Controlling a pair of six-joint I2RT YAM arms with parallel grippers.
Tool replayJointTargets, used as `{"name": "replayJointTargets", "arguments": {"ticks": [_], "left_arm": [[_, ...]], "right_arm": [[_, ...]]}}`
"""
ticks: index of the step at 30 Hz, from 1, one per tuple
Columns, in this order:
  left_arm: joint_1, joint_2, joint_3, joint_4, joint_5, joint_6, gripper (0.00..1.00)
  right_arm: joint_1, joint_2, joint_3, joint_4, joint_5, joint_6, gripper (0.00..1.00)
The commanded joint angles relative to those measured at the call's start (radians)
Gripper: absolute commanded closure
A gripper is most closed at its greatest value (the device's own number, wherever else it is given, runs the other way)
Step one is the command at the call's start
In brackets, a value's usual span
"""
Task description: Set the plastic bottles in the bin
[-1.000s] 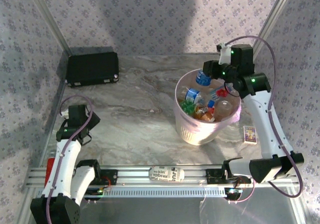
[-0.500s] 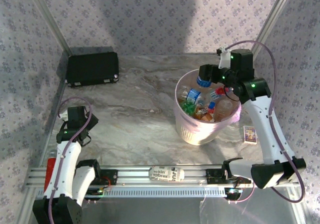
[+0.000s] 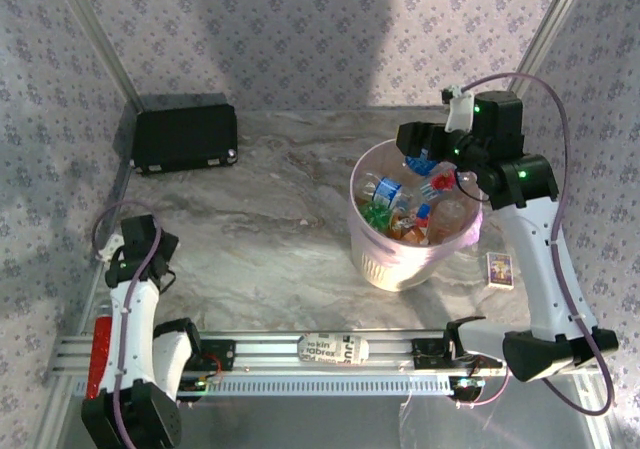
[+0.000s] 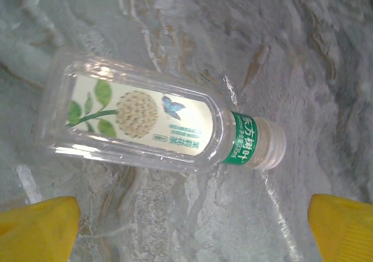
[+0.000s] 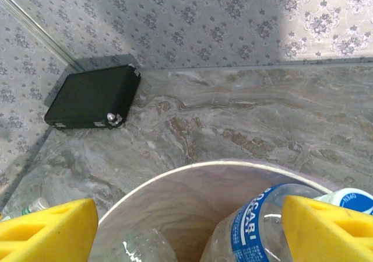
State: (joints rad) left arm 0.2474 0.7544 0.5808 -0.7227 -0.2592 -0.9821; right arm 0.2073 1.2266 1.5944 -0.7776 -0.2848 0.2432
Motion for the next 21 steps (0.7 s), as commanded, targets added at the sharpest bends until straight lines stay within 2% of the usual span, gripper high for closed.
{"name": "replayJointTargets", "arguments": {"ticks": [1,6,12,17,21], "left_arm": [[0.038,-0.042,-0.003,-0.034,0.034,-0.231,0.0],[0.046,-0.033,-0.001,-0.082,-0.046,-0.438,0.0],[0.047,-0.02,-0.04,-0.079,-0.147,-0.597,0.0],[0.049,0.022,-0.084,-0.011,-0.218,-0.663,0.0],[0.056,0.106,-0.093,0.083,-0.247,-0.658,0.0]], "right_arm": [[-0.003,0.006,0.04,-0.033,-0.024,0.002,0.16],[-0.004,0.034,0.066,-0.047,-0.045,-0.004,0.17],[0.0,0.09,0.122,-0.07,-0.08,-0.012,0.18],[0.012,0.108,0.177,-0.114,-0.075,-0.016,0.18],[0.015,0.097,0.197,-0.157,-0.046,-0.027,0.19]]}}
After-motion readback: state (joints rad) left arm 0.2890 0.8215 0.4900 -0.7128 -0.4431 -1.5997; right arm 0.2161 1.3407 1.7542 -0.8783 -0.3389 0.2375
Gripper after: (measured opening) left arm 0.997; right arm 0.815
